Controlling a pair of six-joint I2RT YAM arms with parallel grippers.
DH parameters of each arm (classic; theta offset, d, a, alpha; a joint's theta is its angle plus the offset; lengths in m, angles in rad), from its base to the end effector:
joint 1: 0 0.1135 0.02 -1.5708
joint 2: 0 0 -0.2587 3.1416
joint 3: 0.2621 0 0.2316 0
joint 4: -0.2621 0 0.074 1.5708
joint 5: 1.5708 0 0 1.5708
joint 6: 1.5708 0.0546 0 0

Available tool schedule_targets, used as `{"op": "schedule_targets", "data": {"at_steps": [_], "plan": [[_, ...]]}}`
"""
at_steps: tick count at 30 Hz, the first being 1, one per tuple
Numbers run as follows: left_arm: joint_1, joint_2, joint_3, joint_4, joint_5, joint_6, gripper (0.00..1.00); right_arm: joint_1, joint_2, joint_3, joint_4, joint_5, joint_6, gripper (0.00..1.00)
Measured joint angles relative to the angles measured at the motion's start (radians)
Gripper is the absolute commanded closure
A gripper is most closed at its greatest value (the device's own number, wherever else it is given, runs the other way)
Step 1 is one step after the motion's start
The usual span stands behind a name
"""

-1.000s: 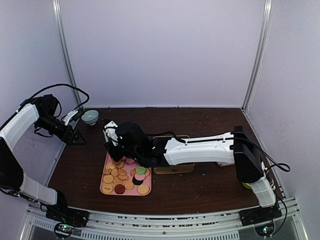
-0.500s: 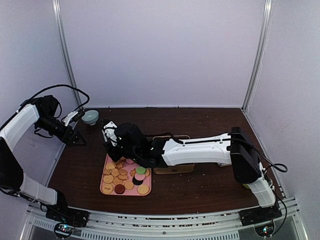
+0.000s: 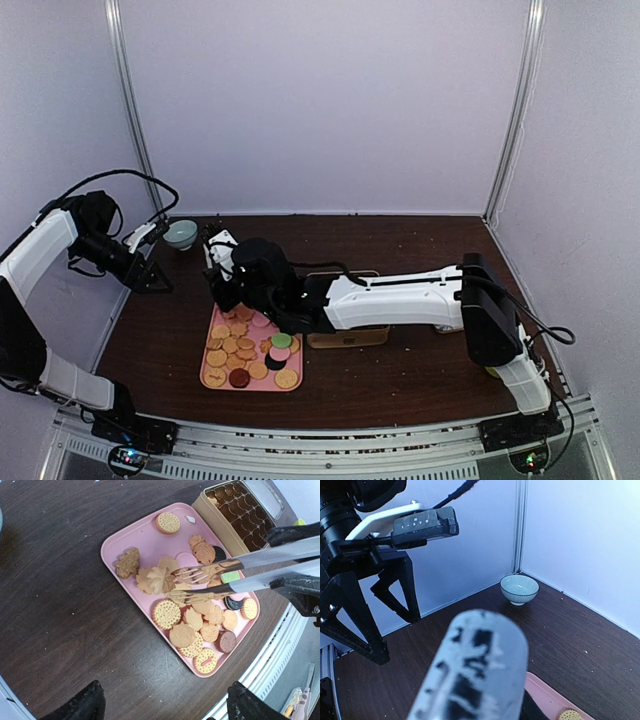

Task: Pack the cookies
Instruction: Pick up the fake cookies from the plate.

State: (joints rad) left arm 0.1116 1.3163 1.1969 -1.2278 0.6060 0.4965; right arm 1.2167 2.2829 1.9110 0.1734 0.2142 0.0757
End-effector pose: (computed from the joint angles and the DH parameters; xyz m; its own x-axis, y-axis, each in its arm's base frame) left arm 0.2126 -0.0075 0.2809 -0.8358 0.3003 -0.4595 0.4915 0.7823 -0.3827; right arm 0.1996 0.5063 0.2588 -0.1320 -0.1440 -0.9807 -0.8367 0.5467 0.0323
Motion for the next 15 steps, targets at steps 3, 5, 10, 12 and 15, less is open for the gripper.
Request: {"op": "schedule_targets", "data": {"at_steps": [3, 5, 10, 12, 15], "plan": [[0.0, 0.0, 0.0, -0.001, 0.0, 0.001, 0.13, -0.002, 0.014, 0.021, 0.012, 0.004, 0.002, 0.7], [0.0, 0.0, 0.0, -0.001, 0.0, 0.003, 0.13, -0.002, 0.021, 0.026, 0.019, 0.006, 0.007, 0.7], [0.0, 0.0, 0.0, -0.002, 0.0, 0.007, 0.14, -0.003, 0.009, -0.016, 0.051, 0.019, 0.006, 0.71], [0.0, 0.0, 0.0, -0.002, 0.0, 0.007, 0.14, -0.005, -0.016, -0.071, 0.062, 0.027, 0.003, 0.71], [0.0, 0.0, 0.0, -0.003, 0.0, 0.007, 0.14, -0.013, -0.09, -0.192, 0.069, 0.034, -0.003, 0.71]]}}
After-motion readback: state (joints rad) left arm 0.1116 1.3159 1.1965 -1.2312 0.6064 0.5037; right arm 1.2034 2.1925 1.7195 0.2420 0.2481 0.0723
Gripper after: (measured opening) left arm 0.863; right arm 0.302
